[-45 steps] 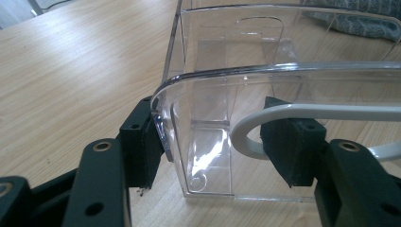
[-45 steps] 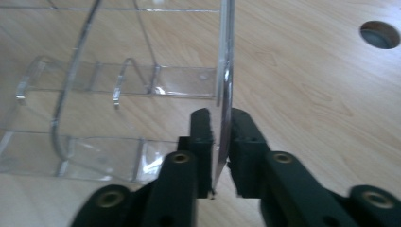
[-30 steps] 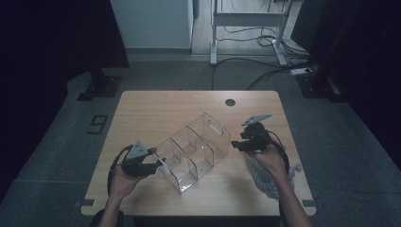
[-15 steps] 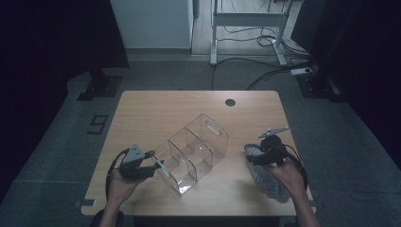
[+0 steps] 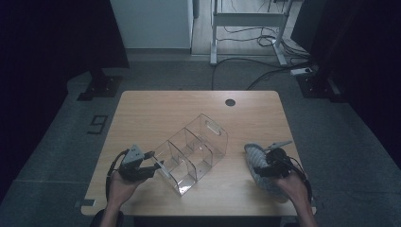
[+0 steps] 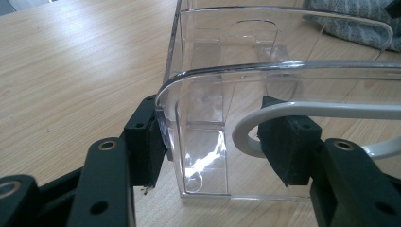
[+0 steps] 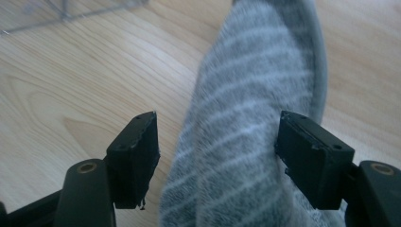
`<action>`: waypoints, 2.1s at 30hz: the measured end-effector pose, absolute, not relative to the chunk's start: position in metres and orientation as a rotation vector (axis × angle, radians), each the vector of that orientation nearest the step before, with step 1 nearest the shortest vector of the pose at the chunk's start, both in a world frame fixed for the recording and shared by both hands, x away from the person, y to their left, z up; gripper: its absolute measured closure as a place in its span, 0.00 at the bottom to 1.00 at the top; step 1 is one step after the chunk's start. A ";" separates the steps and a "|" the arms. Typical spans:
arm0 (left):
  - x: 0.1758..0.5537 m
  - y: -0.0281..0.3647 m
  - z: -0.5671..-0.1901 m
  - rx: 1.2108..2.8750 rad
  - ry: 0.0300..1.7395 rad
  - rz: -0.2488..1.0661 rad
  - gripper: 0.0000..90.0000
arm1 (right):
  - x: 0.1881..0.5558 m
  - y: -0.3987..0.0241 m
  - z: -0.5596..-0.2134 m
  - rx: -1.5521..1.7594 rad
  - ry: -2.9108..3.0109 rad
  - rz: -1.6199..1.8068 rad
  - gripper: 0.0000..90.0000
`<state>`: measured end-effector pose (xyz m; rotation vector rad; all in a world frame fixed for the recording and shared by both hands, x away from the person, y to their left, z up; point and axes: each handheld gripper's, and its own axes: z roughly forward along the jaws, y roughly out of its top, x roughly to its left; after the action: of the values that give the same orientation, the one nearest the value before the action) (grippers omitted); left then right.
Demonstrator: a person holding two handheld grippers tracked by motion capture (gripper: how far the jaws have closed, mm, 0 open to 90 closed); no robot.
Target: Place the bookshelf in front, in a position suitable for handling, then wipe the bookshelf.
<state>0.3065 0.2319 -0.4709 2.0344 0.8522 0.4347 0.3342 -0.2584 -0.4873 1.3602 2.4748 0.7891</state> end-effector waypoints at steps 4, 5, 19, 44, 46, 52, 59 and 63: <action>0.306 0.232 -0.471 2.029 0.856 0.435 0.49 | 0.333 -0.262 -0.496 1.373 2.480 0.779 0.32; 0.306 0.232 -0.471 2.029 0.856 0.435 0.49 | 0.333 -0.262 -0.496 1.373 2.480 0.779 0.32; 0.305 0.234 -0.474 2.003 0.867 0.422 0.49 | 0.332 -0.264 -0.525 1.422 2.507 0.699 0.21; 0.307 0.237 -0.477 1.972 0.885 0.378 0.48 | 0.328 -0.266 -0.520 1.380 2.445 0.542 0.69; 0.307 0.237 -0.477 1.973 0.885 0.375 0.48 | 0.328 -0.266 -0.519 1.383 2.449 0.544 0.70; 0.307 0.236 -0.477 1.970 0.887 0.373 0.48 | 0.327 -0.270 -0.508 1.391 2.438 0.625 0.72; 0.307 0.236 -0.478 1.967 0.891 0.375 0.49 | 0.324 -0.268 -0.490 1.375 2.433 0.711 0.72; 0.307 0.236 -0.478 1.965 0.891 0.374 0.49 | 0.324 -0.265 -0.482 1.360 2.434 0.739 0.72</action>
<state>0.3075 0.2361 -0.4779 1.9653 0.8912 0.3744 0.3240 -0.2655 -0.4819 1.3596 2.4337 0.7392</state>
